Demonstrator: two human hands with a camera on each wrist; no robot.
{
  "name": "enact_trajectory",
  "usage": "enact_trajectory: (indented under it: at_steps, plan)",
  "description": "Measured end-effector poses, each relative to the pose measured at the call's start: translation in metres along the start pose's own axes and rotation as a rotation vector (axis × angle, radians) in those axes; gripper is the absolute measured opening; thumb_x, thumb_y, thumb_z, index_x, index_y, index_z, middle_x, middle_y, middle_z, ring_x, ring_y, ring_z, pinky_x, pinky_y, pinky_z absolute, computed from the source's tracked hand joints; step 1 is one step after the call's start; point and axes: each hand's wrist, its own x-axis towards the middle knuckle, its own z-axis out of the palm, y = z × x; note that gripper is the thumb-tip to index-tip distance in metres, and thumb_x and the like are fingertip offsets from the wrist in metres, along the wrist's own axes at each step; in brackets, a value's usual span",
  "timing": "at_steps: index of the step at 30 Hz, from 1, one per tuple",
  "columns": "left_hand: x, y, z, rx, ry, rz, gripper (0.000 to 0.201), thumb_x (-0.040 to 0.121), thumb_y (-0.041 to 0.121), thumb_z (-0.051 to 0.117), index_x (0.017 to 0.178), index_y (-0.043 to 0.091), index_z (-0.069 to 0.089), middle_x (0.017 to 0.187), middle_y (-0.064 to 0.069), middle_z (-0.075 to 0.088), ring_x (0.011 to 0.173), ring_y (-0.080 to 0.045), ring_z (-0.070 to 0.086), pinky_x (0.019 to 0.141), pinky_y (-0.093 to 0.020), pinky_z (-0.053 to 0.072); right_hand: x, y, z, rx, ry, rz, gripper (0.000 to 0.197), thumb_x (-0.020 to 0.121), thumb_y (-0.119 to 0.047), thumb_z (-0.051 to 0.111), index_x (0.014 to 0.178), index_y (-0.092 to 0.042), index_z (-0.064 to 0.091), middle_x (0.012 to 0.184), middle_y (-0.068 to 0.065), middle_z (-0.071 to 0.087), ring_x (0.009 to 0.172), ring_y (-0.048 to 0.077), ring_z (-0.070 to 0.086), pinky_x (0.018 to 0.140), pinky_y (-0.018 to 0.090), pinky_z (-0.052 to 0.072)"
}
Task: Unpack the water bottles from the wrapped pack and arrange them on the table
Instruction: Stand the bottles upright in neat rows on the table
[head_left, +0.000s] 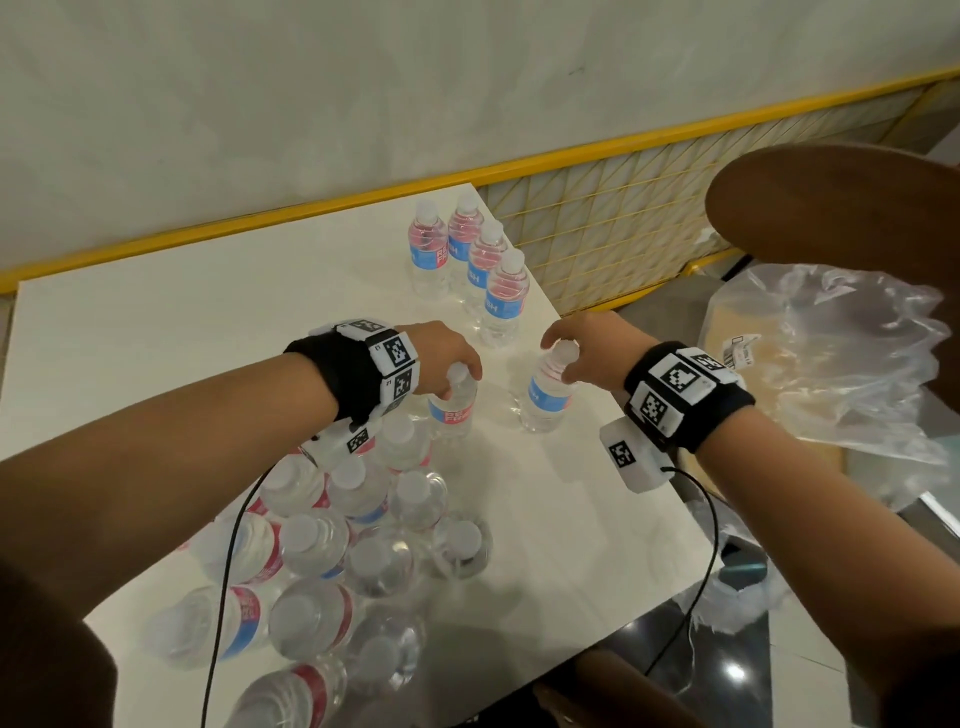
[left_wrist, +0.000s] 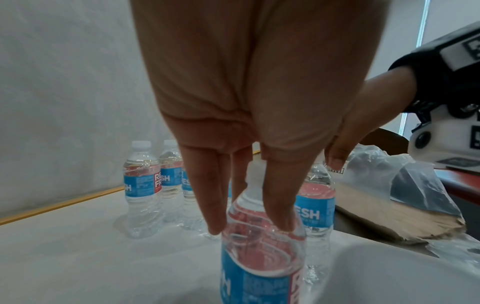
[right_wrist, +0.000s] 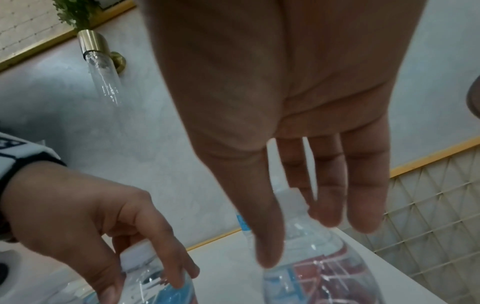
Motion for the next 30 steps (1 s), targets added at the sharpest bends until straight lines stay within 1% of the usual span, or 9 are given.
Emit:
enact_trajectory:
  at_steps: [2, 4, 7, 11, 19, 21, 25, 27, 30]
  plan:
    - [0.000, -0.001, 0.000, -0.006, 0.005, 0.005, 0.047, 0.088, 0.014, 0.060, 0.133, 0.026, 0.052, 0.129, -0.004, 0.057, 0.119, -0.023, 0.051, 0.088, -0.026, 0.039, 0.000, 0.003, 0.002, 0.038, 0.000, 0.052, 0.055, 0.079, -0.029, 0.073, 0.129, -0.021, 0.052, 0.117, 0.006, 0.060, 0.106, 0.024, 0.056, 0.088, 0.032, 0.047]
    - [0.000, -0.003, 0.001, -0.011, 0.010, 0.009, 0.047, 0.088, 0.013, 0.059, 0.133, 0.026, 0.052, 0.129, -0.003, 0.057, 0.120, -0.023, 0.051, 0.084, -0.023, 0.036, 0.003, 0.005, 0.005, 0.017, 0.017, 0.072, 0.050, 0.080, -0.035, 0.071, 0.125, -0.017, 0.057, 0.114, 0.007, 0.062, 0.104, 0.024, 0.057, 0.083, 0.030, 0.046]
    - [0.000, -0.006, 0.003, -0.020, 0.011, 0.009, 0.048, 0.088, 0.013, 0.058, 0.133, 0.028, 0.052, 0.130, -0.002, 0.057, 0.119, -0.022, 0.051, 0.087, -0.024, 0.038, 0.012, 0.002, 0.005, -0.005, 0.047, 0.065, 0.040, 0.084, -0.028, 0.068, 0.121, -0.013, 0.062, 0.114, 0.010, 0.064, 0.105, 0.025, 0.057, 0.081, 0.029, 0.045]
    - [0.000, -0.004, 0.004, -0.031, 0.012, 0.001, 0.048, 0.086, 0.014, 0.060, 0.131, 0.031, 0.053, 0.127, -0.003, 0.058, 0.116, -0.022, 0.053, 0.089, -0.030, 0.044, 0.030, -0.004, -0.002, -0.042, 0.080, 0.058, 0.036, 0.087, -0.023, 0.064, 0.121, -0.012, 0.061, 0.117, 0.011, 0.062, 0.110, 0.028, 0.055, 0.088, 0.034, 0.046]
    - [-0.003, -0.008, 0.005, -0.060, 0.036, 0.014, 0.048, 0.089, 0.014, 0.059, 0.134, 0.029, 0.051, 0.130, -0.003, 0.057, 0.119, -0.021, 0.051, 0.079, -0.022, 0.034, 0.068, -0.014, -0.018, -0.046, 0.104, 0.077, 0.041, 0.085, -0.017, 0.066, 0.125, -0.013, 0.059, 0.123, 0.013, 0.060, 0.114, 0.030, 0.055, 0.087, 0.033, 0.046]
    - [-0.003, -0.009, 0.006, -0.064, 0.037, 0.018, 0.048, 0.090, 0.015, 0.058, 0.135, 0.029, 0.050, 0.131, -0.003, 0.055, 0.121, -0.021, 0.050, 0.078, -0.021, 0.032, 0.075, -0.014, -0.019, -0.044, 0.105, 0.088, 0.044, 0.084, -0.020, 0.067, 0.127, -0.017, 0.057, 0.126, 0.010, 0.059, 0.115, 0.029, 0.054, 0.083, 0.030, 0.043]
    - [-0.002, -0.010, 0.005, -0.076, 0.027, 0.040, 0.048, 0.090, 0.015, 0.058, 0.136, 0.027, 0.049, 0.131, -0.004, 0.055, 0.121, -0.021, 0.049, 0.083, -0.023, 0.036, 0.089, -0.018, -0.032, 0.101, 0.178, 0.167, 0.060, 0.081, -0.037, 0.070, 0.133, -0.014, 0.049, 0.130, 0.010, 0.056, 0.118, 0.028, 0.054, 0.095, 0.035, 0.045]
    - [0.000, -0.012, 0.004, -0.084, 0.014, 0.050, 0.048, 0.090, 0.014, 0.058, 0.136, 0.027, 0.049, 0.131, -0.003, 0.054, 0.122, -0.021, 0.048, 0.087, -0.025, 0.038, 0.099, -0.022, -0.040, 0.134, 0.237, 0.187, 0.062, 0.083, -0.040, 0.067, 0.135, -0.012, 0.047, 0.130, 0.011, 0.056, 0.118, 0.029, 0.054, 0.096, 0.037, 0.046]
    - [0.002, -0.016, 0.005, -0.091, 0.002, 0.075, 0.048, 0.090, 0.014, 0.056, 0.136, 0.027, 0.048, 0.134, -0.001, 0.053, 0.123, -0.021, 0.047, 0.092, -0.026, 0.038, 0.109, -0.032, -0.046, 0.123, 0.228, 0.184, 0.058, 0.087, -0.040, 0.063, 0.136, -0.014, 0.048, 0.131, 0.010, 0.057, 0.118, 0.028, 0.054, 0.095, 0.034, 0.045]
